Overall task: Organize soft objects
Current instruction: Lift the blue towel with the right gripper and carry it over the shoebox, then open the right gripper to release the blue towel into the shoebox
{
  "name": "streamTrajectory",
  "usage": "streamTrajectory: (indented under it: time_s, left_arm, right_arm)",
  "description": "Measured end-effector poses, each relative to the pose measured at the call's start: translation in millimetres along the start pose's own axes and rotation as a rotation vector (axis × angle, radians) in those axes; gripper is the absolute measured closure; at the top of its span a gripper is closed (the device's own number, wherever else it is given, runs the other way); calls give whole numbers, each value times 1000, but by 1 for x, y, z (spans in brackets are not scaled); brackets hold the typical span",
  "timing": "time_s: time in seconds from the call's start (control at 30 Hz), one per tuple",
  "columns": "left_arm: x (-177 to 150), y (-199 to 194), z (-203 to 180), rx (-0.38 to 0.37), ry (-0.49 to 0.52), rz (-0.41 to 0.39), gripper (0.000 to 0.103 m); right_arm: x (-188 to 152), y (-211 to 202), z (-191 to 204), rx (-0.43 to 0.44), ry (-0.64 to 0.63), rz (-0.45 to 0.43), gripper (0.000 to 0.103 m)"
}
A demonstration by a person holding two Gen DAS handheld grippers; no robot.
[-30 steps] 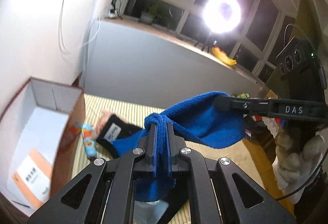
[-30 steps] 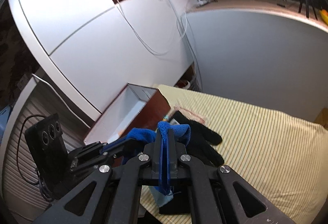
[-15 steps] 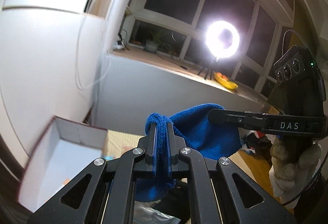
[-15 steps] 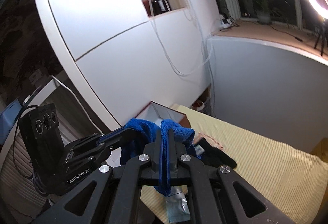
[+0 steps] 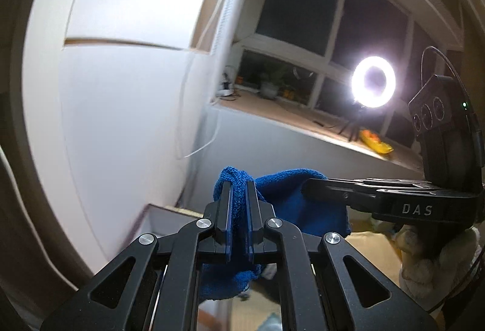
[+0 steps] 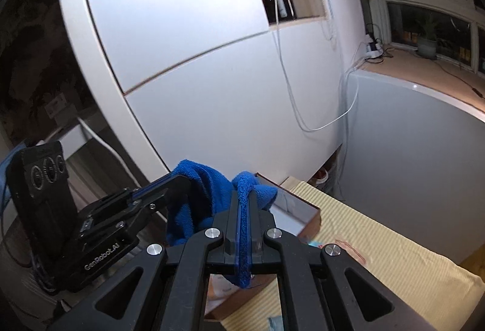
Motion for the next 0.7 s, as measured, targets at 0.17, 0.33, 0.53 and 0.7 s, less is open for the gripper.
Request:
streamTrajectory:
  time_s: [0.17, 0.33, 0.53, 0.7]
  left_arm:
    - [-22, 21, 25, 71, 1, 53, 97]
    - [-47, 39, 39, 108, 4, 108, 97]
    - [-62, 51, 44, 145, 26, 138, 97]
    - [-64, 52, 47, 177, 33, 155, 64]
  right_arm:
    - [-15, 49, -8, -12, 22, 59, 101]
    - [-37, 89, -23, -32, 47, 128, 101]
    - [-56, 112, -37, -53, 63, 178, 99]
    - [-60, 114, -44, -72, 73, 195, 45]
Point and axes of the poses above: each gripper's, at about its wrist camera, not at the fingertips, and y roughly the way its jaws point, z to its left, x to its top, the point moved 2 cm from there along y, roughly the way its jaws point, and after that the axes turned 15 degrees about -z, right-handed, at the moved point
